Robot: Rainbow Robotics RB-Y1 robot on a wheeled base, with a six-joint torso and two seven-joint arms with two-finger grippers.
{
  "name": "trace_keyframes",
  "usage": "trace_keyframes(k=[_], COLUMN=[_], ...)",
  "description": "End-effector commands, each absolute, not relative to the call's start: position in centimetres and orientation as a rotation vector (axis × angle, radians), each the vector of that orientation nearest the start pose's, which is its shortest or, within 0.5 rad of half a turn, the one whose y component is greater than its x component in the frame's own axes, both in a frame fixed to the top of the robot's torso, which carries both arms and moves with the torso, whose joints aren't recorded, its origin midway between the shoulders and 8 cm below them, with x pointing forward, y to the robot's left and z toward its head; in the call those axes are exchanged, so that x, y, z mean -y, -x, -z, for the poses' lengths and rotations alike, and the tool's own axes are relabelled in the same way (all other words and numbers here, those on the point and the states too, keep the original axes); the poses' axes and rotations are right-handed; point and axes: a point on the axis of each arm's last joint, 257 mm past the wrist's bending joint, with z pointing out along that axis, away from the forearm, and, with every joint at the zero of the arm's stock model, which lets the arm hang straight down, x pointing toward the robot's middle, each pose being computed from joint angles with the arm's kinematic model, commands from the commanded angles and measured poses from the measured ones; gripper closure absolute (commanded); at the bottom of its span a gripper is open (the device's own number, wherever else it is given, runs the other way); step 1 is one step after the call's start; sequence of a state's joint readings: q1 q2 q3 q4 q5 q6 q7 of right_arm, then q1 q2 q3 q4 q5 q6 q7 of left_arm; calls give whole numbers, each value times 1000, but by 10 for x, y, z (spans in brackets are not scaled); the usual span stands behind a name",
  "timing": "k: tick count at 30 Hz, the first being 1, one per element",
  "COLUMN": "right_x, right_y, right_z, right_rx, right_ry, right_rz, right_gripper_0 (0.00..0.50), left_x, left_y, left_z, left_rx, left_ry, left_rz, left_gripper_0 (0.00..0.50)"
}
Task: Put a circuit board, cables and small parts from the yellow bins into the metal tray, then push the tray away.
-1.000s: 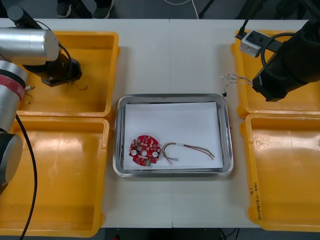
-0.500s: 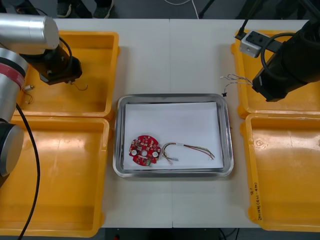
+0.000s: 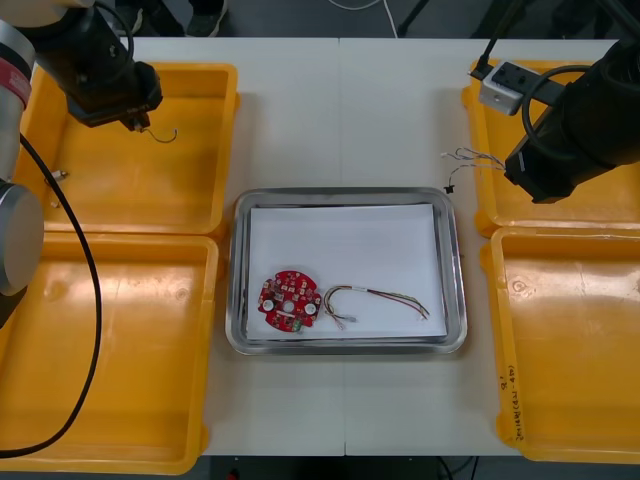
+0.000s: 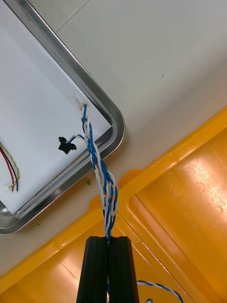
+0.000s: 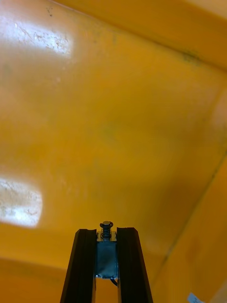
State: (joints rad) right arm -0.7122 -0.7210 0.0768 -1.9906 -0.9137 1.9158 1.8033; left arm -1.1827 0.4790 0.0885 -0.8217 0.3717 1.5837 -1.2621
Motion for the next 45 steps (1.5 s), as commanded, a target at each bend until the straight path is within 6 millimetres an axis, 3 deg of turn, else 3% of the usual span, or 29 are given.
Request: trace_keyframes(k=[1, 14, 20, 29, 32, 37, 45], right_x=[227, 227, 227, 227, 226, 226, 226], right_y=[-458, -458, -458, -458, -458, -458, -458], right_z=[86, 86, 86, 86, 87, 87, 87], right_rx=[-2321, -2321, -2321, -2321, -2320, -2320, -2320], right_ry=[1202, 1201, 1201, 1202, 1203, 1203, 1203], right_rz=[169, 170, 170, 169, 167, 167, 167], right_gripper_0=[500, 500, 500, 500, 500, 500, 500], left_x=[-282, -219, -186, -124, -115, -99, -79], left_y=[-620, -571, -571, -552, -545, -524, -515], left_z=[56, 51, 54, 85, 96, 132, 169], left_rx=[-2631, -2817, -2780, -2750, -2768, -2839, -2831], left_ry=[399, 255, 211, 85, 40, -48, -130], left_rz=[126, 90, 78, 120, 99, 41, 23], left_gripper_0=[500, 500, 500, 500, 500, 500, 500])
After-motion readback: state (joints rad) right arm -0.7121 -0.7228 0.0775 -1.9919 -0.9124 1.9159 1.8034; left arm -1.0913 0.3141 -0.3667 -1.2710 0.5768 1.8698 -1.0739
